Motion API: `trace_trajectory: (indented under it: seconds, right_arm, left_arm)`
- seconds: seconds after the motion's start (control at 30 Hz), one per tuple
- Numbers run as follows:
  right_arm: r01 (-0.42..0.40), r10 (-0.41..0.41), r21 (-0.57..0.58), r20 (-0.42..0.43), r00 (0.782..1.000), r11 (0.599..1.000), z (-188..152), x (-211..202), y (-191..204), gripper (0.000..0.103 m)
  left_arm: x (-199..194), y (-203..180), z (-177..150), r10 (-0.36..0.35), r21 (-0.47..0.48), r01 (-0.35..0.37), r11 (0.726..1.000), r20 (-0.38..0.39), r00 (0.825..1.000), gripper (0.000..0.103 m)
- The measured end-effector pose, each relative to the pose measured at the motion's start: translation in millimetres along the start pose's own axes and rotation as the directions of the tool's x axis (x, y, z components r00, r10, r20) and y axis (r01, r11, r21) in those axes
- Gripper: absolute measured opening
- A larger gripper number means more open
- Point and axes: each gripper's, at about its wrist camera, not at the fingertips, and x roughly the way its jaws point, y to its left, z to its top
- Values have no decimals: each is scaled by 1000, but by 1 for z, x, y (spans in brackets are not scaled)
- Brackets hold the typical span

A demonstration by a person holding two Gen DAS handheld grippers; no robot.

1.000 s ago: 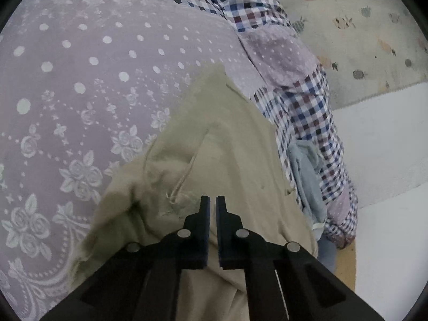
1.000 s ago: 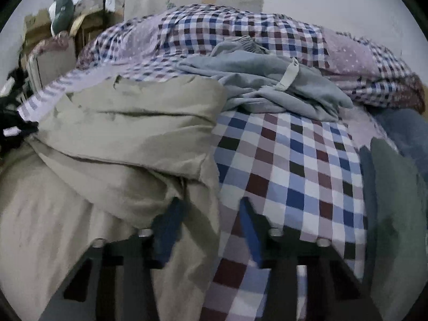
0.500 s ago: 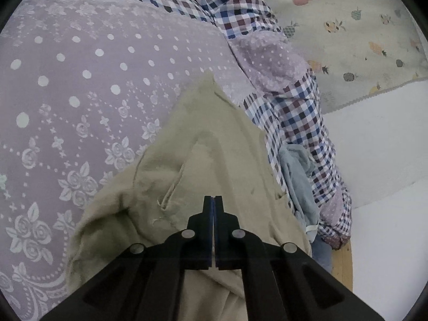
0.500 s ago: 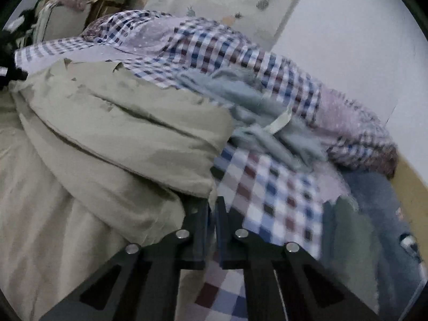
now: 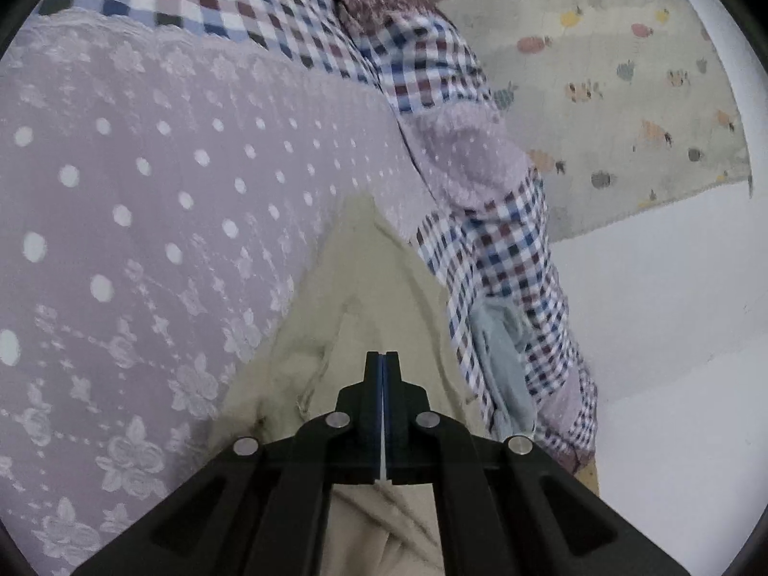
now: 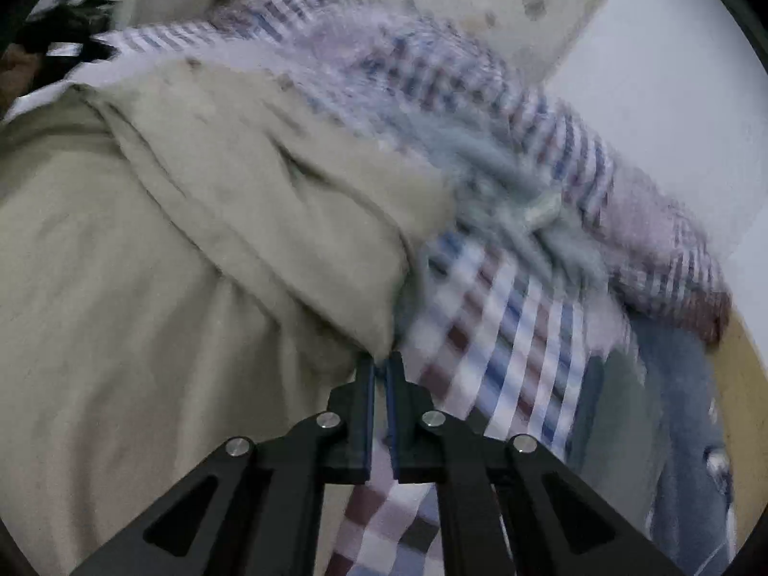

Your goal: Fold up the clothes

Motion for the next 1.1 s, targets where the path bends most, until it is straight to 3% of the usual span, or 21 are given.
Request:
trace_trajectory:
  seconds: [0.07,0.2,0.3,0.37,0.43,0.5,0.53,0.6,0.67,0.7,0.73,0.83,0.93,1.1]
  right_arm:
    - [-10,9,52,7,1000,999,1,-8,-10,5]
    - [-57,45,136,89,995,989,11,-36,-30,42]
    - [-80,67,100,126,990,992,41,-37,-33,44]
    - [-91,83,66,119,989,994,60,-26,-31,44]
    - [-98,95,38,82,992,994,70,-8,-27,43]
    - [-91,91,-18,43,995,996,76,10,-19,43]
    - [-85,86,-45,27,996,995,78,17,-15,43]
    - [-70,71,-83,7,997,994,80,29,-10,43]
    - [-63,64,-46,9,998,997,81,35,-17,39]
    - [-61,61,4,14,998,998,83,36,-27,33]
    - [-61,60,55,18,998,997,85,38,-38,28]
    - [-78,78,202,11,997,976,93,42,-74,28]
    - [-53,53,261,6,999,964,100,38,-98,28]
    - [-38,38,217,1,999,975,121,33,-102,30]
  left_arm:
    - [3,-4,-1,18,22,-18,1000,-8,1000,0]
    - [9,-11,-3,28,69,-25,997,-37,999,0]
    - [12,-14,-5,14,89,-7,996,-73,997,4]
    - [15,-15,-6,8,99,2,995,-99,995,15]
    - [17,-18,-8,11,114,3,993,-118,993,50]
    - [21,-22,-11,25,143,-6,990,-131,991,65]
    - [24,-23,-12,30,155,-7,988,-144,989,65]
    - [31,-27,-18,67,195,-33,980,-171,983,62]
    - [37,-29,-24,121,238,-75,968,-183,976,32]
    - [43,-27,-27,155,247,-104,963,-198,968,10]
    - [47,-24,-30,182,246,-128,961,-210,961,3]
    - [50,-20,-35,198,245,-146,958,-205,959,2]
    - [50,-21,-36,195,248,-143,958,-204,959,2]
    - [52,-22,-35,194,245,-143,959,-202,960,2]
